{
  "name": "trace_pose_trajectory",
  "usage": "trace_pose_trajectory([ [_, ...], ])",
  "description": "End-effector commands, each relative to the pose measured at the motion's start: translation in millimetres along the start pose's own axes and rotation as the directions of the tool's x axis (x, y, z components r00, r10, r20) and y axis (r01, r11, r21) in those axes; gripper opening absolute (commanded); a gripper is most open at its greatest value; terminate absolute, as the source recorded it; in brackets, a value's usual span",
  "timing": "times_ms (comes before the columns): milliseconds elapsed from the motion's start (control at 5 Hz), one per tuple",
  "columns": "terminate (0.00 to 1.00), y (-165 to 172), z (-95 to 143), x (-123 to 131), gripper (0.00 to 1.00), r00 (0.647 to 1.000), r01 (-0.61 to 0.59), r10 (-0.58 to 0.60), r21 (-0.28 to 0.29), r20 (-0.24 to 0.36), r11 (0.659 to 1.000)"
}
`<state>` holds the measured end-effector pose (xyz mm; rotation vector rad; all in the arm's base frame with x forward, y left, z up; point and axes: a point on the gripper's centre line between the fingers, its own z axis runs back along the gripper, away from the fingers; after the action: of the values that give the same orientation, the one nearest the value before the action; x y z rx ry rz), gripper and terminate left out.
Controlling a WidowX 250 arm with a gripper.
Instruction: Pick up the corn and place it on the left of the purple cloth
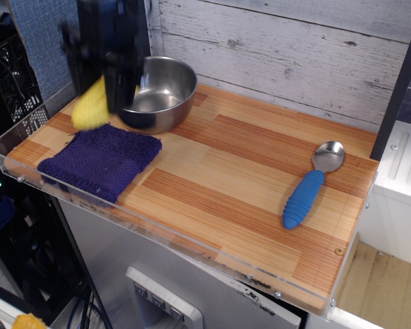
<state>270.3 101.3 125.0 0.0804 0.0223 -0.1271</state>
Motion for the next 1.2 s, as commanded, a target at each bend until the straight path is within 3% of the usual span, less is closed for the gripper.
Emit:
trace_pose_trajectory([
  [0, 0.0, 52, 33, -7, 0.0, 0.997, -0.078, 0.078, 0.024, 0.008, 0.997],
  [200, 0.0, 92, 16, -4, 0.0, 0.992, -0.122, 0.125, 0.075, -0.036, 0.99],
  [400, 0.0, 110, -1, 4, 0.0, 0.99, -0.117, 0.123, 0.084, -0.074, 0.99],
  [1000, 0.0, 111, -59, -10, 0.0, 0.984, -0.053, 0.055, 0.017, -0.171, 0.998],
])
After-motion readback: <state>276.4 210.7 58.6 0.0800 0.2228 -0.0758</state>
